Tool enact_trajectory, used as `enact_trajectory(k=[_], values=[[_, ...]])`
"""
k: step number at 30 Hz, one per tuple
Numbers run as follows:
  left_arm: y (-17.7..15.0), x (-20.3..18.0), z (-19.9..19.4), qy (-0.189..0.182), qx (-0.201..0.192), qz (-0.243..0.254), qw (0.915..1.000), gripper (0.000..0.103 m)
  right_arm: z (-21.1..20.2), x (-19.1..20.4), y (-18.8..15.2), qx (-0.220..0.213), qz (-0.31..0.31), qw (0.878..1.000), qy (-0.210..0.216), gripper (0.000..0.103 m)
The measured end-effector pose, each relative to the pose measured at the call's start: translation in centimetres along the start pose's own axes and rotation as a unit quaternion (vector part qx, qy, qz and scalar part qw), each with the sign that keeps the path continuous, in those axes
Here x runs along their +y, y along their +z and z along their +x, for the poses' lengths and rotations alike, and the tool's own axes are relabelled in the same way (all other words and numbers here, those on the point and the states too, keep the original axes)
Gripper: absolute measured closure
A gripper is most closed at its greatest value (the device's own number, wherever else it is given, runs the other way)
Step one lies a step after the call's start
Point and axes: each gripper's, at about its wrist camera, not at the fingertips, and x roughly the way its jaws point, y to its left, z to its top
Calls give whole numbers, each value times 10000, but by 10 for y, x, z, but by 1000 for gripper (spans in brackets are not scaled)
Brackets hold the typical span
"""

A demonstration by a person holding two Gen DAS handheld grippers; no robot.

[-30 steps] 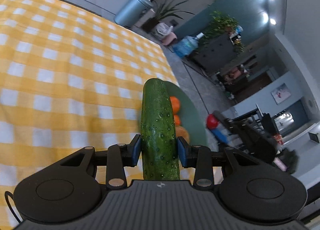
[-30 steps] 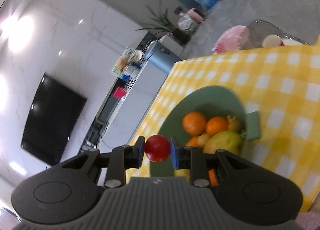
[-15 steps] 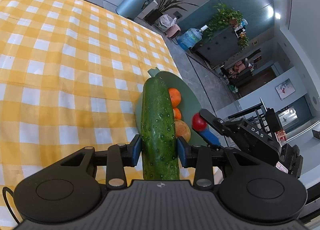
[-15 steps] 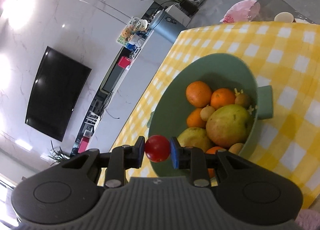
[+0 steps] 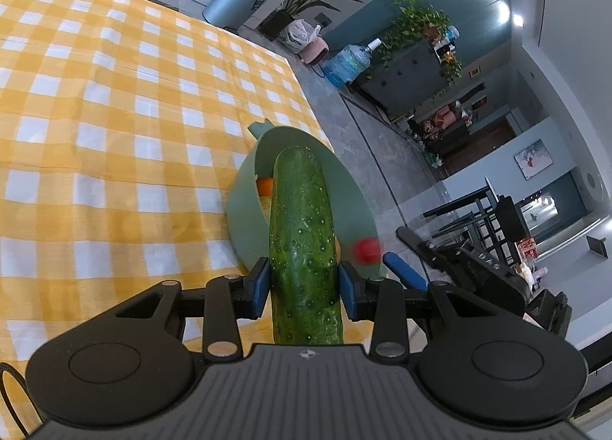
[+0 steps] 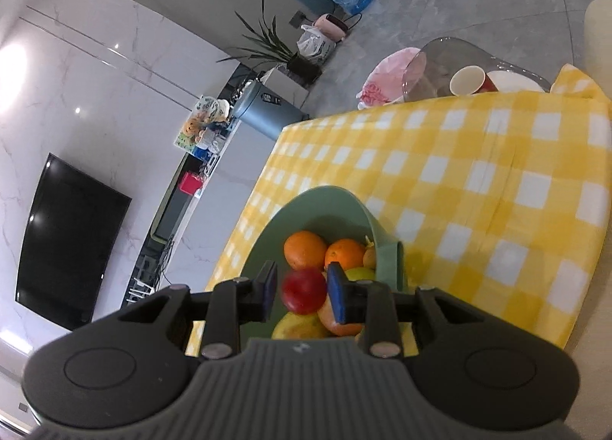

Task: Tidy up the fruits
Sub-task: 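Open the right tool to drop the tomato into the colander, then lower the cucumber into the colander and open the left tool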

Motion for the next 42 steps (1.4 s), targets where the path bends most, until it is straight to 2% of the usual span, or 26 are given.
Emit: enact_trajectory(k=[1, 5, 12, 14, 16, 18, 21, 25, 27, 29, 32, 36, 37, 38, 39, 40, 42], values=[[0, -1, 1, 2, 12, 12, 10000, 61, -1, 0, 1, -12, 18, 10000, 29, 66], [5, -5, 7, -1, 46, 50, 10000, 61, -1, -2, 2, -42, 105, 9999, 128, 64], [32, -26, 33, 134, 201, 211, 9995, 61, -6, -10, 6, -133, 289, 9991, 283, 58], [40, -28, 43, 194, 233, -33, 9995, 61, -5, -12, 6, -99, 342, 9989, 298, 58], [44, -27, 52, 245, 145, -534, 9982, 61, -4, -14, 6, -75, 395, 9986, 334, 58], [45, -25, 58, 378, -106, -1138, 9927, 61, -4, -15, 7, -58, 433, 9983, 377, 58], [49, -27, 72, 641, -189, -1600, 9849, 61, -5, -17, 7, -54, 487, 9979, 427, 58], [44, -21, 92, 622, -297, -2417, 9679, 61, -4, -20, 8, -12, 652, 9961, 598, 58], [39, -17, 103, 689, -401, -2838, 9556, 61, -3, -22, 8, 43, 726, 9944, 765, 58], [31, -11, 112, 685, -540, -3369, 9375, 61, -4, -25, 9, 43, 819, 9928, 876, 58], [16, 0, 121, 536, -929, -4190, 9016, 61, -8, -31, 12, -59, 919, 9915, 920, 58], [15, -8, 132, 744, -1111, -4047, 9046, 62, -6, -35, 13, 11, 897, 9919, 898, 58], [14, -9, 132, 748, -1156, -4083, 9024, 60, -4, -35, 13, 66, 892, 9919, 899, 58], [13, -8, 133, 562, -1219, -4131, 9007, 52, -3, -36, 13, 96, 919, 9916, 902, 58], [13, -9, 132, 455, -1261, -4146, 9001, 38, -2, -37, 13, 118, 940, 9913, 910, 58], [13, -12, 129, 428, -1395, -4055, 9023, 35, -2, -36, 13, 113, 937, 9913, 915, 58], [16, -18, 121, 564, -1581, -3701, 9137, 35, -5, -36, 14, 34, 935, 9915, 899, 58]])
